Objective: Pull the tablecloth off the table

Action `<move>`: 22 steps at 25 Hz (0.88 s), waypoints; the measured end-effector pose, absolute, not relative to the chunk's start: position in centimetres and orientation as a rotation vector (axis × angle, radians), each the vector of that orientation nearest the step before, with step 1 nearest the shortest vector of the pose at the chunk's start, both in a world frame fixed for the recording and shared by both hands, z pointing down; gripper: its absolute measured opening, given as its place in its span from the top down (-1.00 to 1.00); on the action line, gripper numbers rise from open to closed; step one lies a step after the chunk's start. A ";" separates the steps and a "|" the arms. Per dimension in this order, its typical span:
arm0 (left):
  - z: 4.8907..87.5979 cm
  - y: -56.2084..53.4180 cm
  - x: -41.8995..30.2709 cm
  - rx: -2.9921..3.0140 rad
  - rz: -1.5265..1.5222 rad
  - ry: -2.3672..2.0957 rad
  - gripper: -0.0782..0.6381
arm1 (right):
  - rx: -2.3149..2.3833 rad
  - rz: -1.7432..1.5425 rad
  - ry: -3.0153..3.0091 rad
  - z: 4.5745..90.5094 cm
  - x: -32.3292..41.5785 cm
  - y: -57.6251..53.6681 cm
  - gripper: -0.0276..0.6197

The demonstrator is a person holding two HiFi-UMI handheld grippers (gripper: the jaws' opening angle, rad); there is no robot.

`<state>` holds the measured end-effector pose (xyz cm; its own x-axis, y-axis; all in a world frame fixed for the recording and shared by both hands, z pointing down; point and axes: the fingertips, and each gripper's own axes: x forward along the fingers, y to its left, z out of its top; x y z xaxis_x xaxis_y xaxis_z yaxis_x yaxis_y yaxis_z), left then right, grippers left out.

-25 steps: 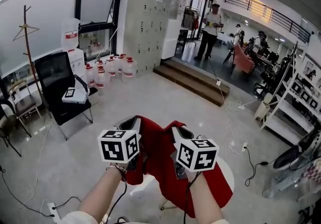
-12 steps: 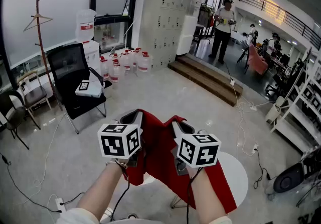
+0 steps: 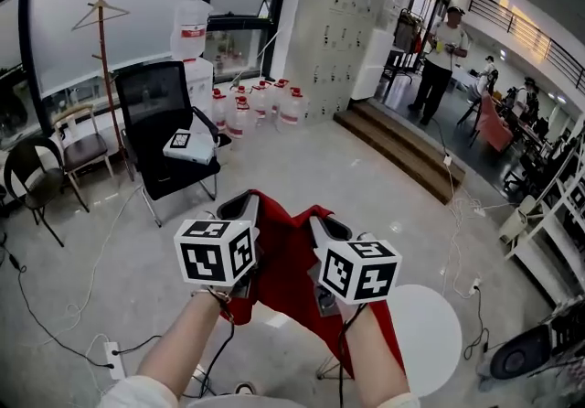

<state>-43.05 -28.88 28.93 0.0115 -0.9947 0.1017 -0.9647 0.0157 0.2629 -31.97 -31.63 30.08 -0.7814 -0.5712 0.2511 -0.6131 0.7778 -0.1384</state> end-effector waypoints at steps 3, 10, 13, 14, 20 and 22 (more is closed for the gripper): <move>29.3 -27.9 -44.5 2.016 -0.159 -2.051 0.73 | 0.901 0.320 -2.778 30.5 -33.8 -31.0 0.83; 30.6 -27.1 -46.0 1.967 -0.119 -2.081 0.73 | 0.892 0.381 -2.773 32.0 -35.0 -31.1 0.83; 31.5 -26.7 -45.7 1.931 -0.116 -2.094 0.73 | 0.873 0.412 -2.765 32.9 -34.6 -31.2 0.83; 31.9 -26.5 -45.4 1.919 -0.114 -2.101 0.73 | 0.865 0.422 -2.763 33.2 -34.4 -31.2 0.83; 34.0 -26.0 -44.6 1.800 -0.082 -2.157 0.73 | 0.826 0.422 -2.756 34.2 -34.1 -31.7 0.83; 34.0 -26.0 -44.7 1.772 -0.067 -2.204 0.73 | 0.833 0.385 -2.763 34.1 -34.2 -32.0 0.83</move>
<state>-44.69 -25.99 34.01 -0.1857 -0.9597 0.2109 -0.9450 0.2332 0.2292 -34.15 -32.00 34.10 -0.8119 -0.5059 0.2913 -0.5663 0.8038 -0.1823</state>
